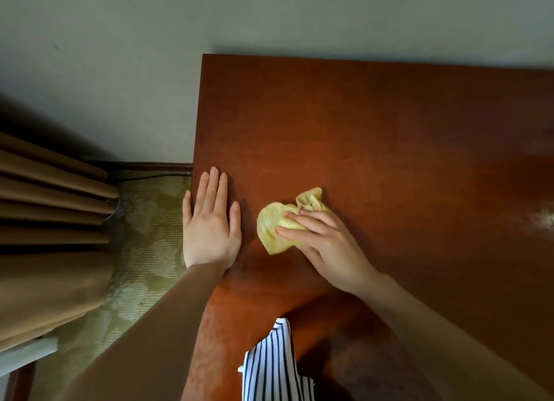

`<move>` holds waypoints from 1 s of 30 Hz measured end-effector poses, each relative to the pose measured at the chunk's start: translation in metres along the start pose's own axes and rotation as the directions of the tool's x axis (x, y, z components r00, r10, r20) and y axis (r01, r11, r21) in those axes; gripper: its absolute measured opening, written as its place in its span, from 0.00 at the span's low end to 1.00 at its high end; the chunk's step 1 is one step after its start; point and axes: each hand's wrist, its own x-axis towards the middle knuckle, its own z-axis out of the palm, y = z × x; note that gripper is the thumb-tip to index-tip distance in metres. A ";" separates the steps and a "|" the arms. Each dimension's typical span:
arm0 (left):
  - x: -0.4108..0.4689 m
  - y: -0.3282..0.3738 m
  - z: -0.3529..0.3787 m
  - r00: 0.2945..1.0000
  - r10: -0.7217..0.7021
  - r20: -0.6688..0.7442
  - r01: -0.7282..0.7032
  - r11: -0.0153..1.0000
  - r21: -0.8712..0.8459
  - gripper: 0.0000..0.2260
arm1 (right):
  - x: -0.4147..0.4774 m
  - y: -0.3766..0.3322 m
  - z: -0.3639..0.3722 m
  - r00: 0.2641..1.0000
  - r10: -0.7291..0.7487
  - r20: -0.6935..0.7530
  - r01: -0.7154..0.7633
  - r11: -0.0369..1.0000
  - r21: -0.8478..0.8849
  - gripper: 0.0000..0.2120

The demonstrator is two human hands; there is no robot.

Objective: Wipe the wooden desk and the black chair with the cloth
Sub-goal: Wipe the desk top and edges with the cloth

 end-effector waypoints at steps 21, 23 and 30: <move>0.001 0.003 -0.001 1.000 0.001 0.009 -0.001 1.000 0.012 0.25 | 0.078 0.136 -0.087 0.900 0.351 -0.257 -0.376 0.925 -0.053 0.17; 0.002 0.002 -0.001 1.000 0.002 0.011 -0.002 1.000 0.012 0.25 | 0.102 0.146 -0.094 0.904 0.344 -0.254 -0.377 0.921 -0.093 0.17; 0.003 0.000 -0.002 1.000 -0.004 0.027 0.004 1.000 0.001 0.26 | 0.138 0.139 -0.081 0.805 0.479 -0.350 -0.536 0.841 -0.081 0.18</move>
